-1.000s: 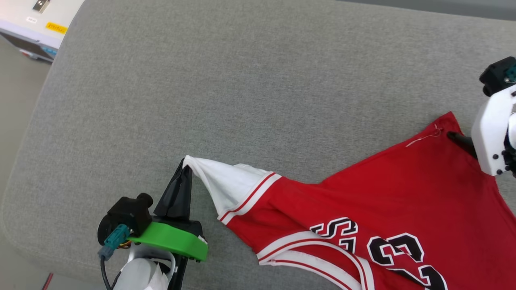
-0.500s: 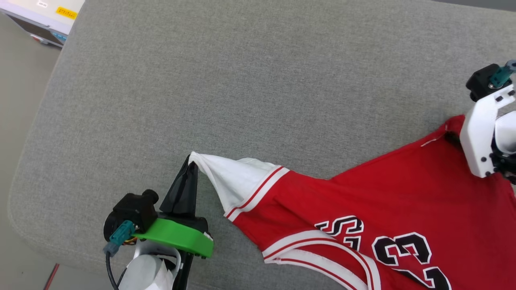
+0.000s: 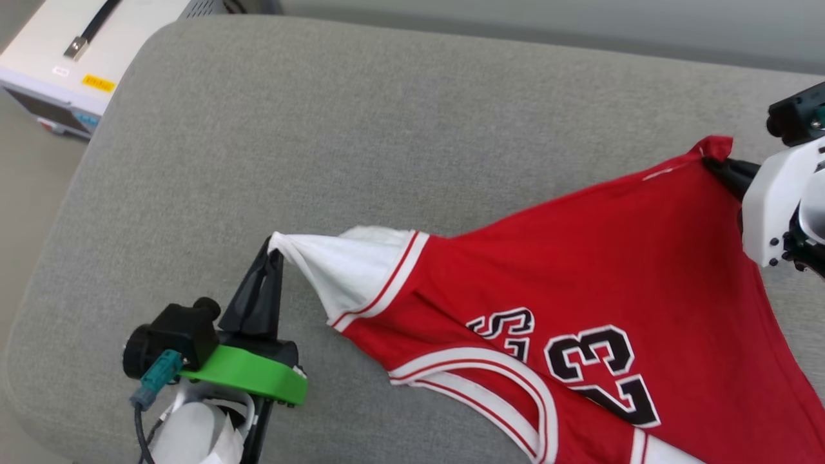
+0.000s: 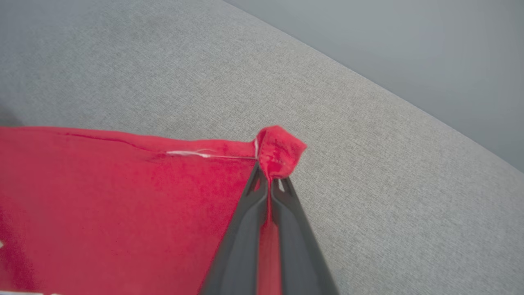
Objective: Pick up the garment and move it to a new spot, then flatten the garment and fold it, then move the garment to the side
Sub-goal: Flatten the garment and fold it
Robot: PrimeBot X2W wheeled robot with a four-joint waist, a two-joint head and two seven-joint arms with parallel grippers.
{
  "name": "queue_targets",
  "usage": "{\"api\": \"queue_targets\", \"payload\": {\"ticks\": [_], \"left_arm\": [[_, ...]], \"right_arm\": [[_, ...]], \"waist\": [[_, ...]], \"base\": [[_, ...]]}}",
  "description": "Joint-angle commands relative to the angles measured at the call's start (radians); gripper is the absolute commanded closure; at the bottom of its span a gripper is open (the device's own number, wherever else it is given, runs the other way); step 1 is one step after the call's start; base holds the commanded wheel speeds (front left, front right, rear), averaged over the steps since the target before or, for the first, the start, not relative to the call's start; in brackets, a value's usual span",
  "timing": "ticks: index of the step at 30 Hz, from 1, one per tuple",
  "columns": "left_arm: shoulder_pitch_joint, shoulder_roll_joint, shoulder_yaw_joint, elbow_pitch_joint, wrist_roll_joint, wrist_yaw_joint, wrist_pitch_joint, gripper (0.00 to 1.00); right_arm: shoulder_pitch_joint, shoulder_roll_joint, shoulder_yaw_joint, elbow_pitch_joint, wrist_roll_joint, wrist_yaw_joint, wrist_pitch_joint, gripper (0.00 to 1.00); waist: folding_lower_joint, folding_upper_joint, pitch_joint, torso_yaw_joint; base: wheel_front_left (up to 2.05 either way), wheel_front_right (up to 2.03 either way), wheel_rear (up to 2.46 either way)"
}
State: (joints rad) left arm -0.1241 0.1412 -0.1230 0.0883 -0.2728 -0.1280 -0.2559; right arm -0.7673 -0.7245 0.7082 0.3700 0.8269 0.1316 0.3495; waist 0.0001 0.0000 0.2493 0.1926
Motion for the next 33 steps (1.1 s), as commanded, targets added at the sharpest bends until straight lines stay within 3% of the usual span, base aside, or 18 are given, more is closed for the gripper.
{"api": "queue_targets", "payload": {"ticks": [1,10,19,33], "left_arm": [[-0.022,0.021,0.004,-0.014,0.011,-0.003,-0.006,1.00],[-0.176,0.128,-0.011,-0.086,0.011,-0.003,0.027,1.00],[-0.440,0.225,-0.050,-0.170,-0.009,-0.003,0.116,1.00],[-0.836,0.228,-0.128,-0.123,-0.054,-0.003,0.171,1.00]], "right_arm": [[0.016,-0.009,-0.016,-0.012,0.005,-0.001,-0.037,1.00],[0.032,-0.039,-0.113,-0.117,0.002,-0.001,-0.159,1.00],[0.035,-0.035,-0.274,-0.272,-0.028,-0.001,-0.163,1.00],[-0.053,0.071,-0.466,-0.386,-0.165,-0.001,-0.088,1.00]], "waist": [[-0.0001,0.0000,-0.058,-0.044],[-0.0001,0.0000,-0.118,-0.100],[-0.0001,0.0000,-0.125,-0.146],[-0.0001,0.0000,0.015,-0.172]], "base": [[0.00,0.00,0.00],[0.00,0.00,0.00],[0.00,0.00,0.00],[0.00,0.00,0.00]]}}
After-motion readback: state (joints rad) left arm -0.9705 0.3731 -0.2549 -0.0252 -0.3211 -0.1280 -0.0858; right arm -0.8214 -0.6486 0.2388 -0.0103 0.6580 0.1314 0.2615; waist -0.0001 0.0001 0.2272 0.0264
